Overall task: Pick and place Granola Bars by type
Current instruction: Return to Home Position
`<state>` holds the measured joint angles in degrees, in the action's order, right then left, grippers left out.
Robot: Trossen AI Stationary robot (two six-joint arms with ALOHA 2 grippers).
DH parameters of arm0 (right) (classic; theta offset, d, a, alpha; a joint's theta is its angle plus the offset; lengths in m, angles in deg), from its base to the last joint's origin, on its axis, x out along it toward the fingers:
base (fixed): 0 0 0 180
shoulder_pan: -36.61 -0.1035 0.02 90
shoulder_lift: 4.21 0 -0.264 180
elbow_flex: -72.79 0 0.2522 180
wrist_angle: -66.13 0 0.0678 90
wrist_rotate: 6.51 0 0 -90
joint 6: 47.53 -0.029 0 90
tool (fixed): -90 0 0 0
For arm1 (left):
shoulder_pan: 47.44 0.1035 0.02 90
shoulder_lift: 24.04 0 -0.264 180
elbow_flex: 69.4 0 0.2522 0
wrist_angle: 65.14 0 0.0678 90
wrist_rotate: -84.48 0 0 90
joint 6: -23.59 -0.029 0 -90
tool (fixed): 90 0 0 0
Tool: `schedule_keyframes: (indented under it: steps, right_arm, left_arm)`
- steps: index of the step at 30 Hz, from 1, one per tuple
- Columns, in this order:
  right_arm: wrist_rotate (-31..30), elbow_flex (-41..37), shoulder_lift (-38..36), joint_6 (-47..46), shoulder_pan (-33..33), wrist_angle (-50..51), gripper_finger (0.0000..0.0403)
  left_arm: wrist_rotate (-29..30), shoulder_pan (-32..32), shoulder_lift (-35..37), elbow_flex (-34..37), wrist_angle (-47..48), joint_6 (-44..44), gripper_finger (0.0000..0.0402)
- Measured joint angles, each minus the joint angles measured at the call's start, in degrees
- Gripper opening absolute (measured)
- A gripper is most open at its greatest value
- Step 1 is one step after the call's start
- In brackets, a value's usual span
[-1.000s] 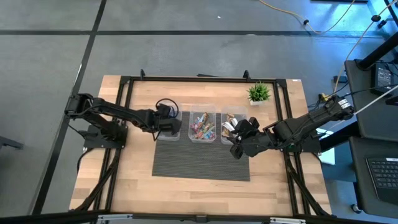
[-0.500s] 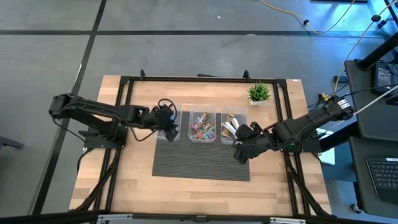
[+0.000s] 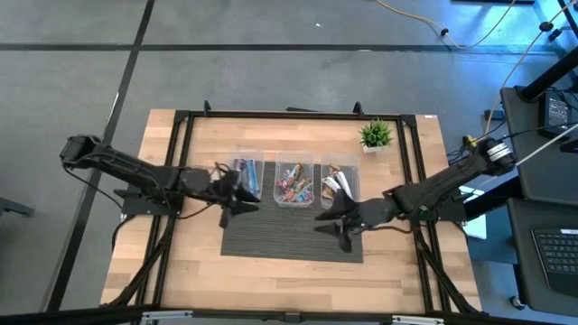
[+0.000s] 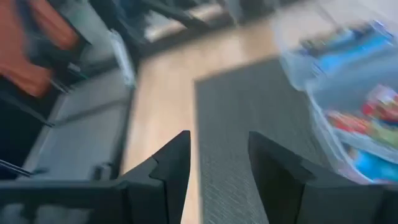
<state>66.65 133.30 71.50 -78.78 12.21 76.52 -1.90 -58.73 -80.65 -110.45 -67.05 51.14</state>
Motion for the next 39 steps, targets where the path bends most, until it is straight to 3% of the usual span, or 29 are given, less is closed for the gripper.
schedule_keyframes:
  steps: [4, 9, 16, 21, 33, 39]
  right_arm:
    - [1.75, -7.89, -4.57, 1.90, -0.01, -10.13, 0.0163]
    - [1.77, -16.50, -12.70, 1.82, 0.02, -15.90, 0.0163]
    - [1.98, -23.46, -23.83, 6.74, 0.00, -16.93, 0.0163]
    - [1.99, -26.99, -31.37, 8.75, 0.00, -17.09, 0.0163]
    - [1.97, -34.18, -46.53, 10.43, 0.28, -17.13, 0.0163]
    - [1.64, -36.46, -49.70, 10.95, 0.28, -17.33, 0.0163]
  left_arm:
    - [1.22, 0.02, 7.36, 6.66, -6.15, 0.61, 0.0127]
    - [-0.15, 0.17, 17.78, 12.16, -6.33, -1.53, 0.0126]
    - [0.79, 0.20, 29.52, 17.66, -5.52, -1.88, 0.0128]
    - [6.15, 0.28, 37.29, 20.60, -0.46, -0.74, 0.0129]
    - [7.45, 3.66, 51.22, 23.22, 7.35, 0.22, 0.0130]
    - [8.32, 5.05, 50.86, 26.81, 4.48, 4.27, 0.0130]
